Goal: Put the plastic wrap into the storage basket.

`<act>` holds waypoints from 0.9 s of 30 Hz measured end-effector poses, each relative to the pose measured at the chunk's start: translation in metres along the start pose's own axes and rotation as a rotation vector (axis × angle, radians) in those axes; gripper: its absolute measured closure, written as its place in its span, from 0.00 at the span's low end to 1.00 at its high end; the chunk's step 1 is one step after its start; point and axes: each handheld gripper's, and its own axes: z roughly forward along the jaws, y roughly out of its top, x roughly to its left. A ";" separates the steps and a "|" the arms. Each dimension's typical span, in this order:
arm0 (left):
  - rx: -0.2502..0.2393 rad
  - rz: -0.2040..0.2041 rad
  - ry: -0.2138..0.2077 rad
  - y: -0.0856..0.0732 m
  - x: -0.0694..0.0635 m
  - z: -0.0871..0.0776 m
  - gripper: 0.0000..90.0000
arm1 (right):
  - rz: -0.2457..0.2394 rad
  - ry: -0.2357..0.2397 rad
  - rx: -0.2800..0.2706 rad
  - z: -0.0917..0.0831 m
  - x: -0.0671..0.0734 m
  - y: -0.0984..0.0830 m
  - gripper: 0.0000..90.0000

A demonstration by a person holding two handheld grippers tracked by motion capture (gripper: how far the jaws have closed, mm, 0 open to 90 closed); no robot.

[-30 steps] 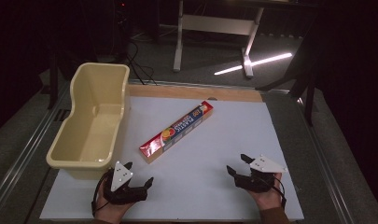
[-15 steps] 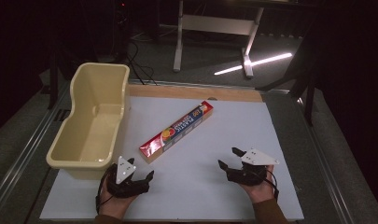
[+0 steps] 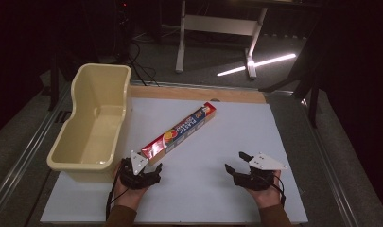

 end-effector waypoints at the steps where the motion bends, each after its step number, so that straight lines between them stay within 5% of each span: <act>1: 0.000 -0.008 -0.002 0.000 0.001 0.002 0.16 | 0.003 -0.001 -0.001 0.000 0.000 -0.001 0.33; 14: -0.028 -0.036 0.011 0.006 0.009 0.017 0.13 | 0.005 0.005 0.004 0.002 0.002 -0.004 0.33; 16: -0.035 -0.038 0.040 0.006 0.009 0.016 0.13 | 0.004 0.003 0.004 0.002 0.002 -0.004 0.33; 24: 0.012 -0.063 0.030 0.005 0.011 0.029 0.10 | 0.006 0.004 0.008 0.003 0.002 -0.006 0.33; 27: 0.006 -0.092 0.023 0.006 0.016 0.030 0.18 | 0.005 0.008 0.014 0.004 0.003 -0.006 0.33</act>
